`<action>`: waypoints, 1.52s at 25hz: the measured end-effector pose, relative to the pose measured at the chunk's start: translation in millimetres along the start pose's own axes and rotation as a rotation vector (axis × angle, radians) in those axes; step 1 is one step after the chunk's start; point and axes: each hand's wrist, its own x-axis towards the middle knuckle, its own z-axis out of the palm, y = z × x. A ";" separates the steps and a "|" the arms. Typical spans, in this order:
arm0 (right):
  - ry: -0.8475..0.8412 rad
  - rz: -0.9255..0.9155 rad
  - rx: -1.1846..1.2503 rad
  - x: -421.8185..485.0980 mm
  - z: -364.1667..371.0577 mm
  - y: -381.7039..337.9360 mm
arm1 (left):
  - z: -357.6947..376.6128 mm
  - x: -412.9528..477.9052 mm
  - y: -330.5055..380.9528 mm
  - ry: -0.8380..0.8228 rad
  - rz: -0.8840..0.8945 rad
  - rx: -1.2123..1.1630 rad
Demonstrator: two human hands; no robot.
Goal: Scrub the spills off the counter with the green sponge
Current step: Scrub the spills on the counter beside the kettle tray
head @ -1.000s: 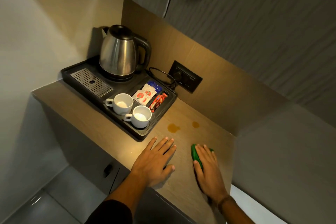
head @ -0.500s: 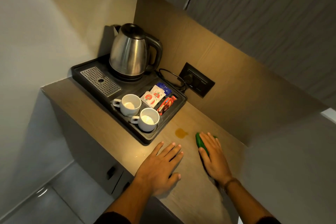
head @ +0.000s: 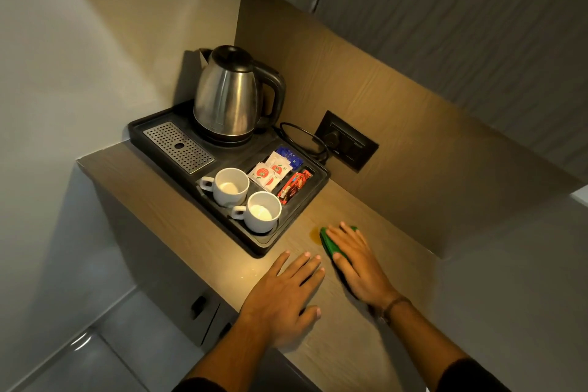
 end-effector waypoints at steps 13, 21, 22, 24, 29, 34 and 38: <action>-0.074 -0.112 0.012 -6.5 -2.1 10.3 | -1.3 -3.8 4.1 0.007 -0.005 0.016; -0.083 -0.053 0.043 46.2 -9.2 -14.2 | 0.1 -4.1 3.0 0.017 -0.012 0.020; -0.101 -0.099 0.031 36.3 -6.0 -13.3 | 0.7 -4.3 3.2 0.017 -0.011 0.022; -0.124 -0.145 0.003 3.7 -6.8 3.0 | 0.1 -4.9 4.0 0.016 -0.015 0.018; -0.074 -0.025 0.016 15.3 -19.7 16.5 | 0.3 -4.2 2.1 0.028 -0.014 0.009; -0.041 -0.025 -0.019 -4.8 -2.1 -7.6 | 5.7 -3.7 0.1 0.060 0.001 0.026; 0.022 0.108 -0.017 -82.1 -20.0 20.2 | 7.9 -4.7 -3.3 0.056 0.007 0.019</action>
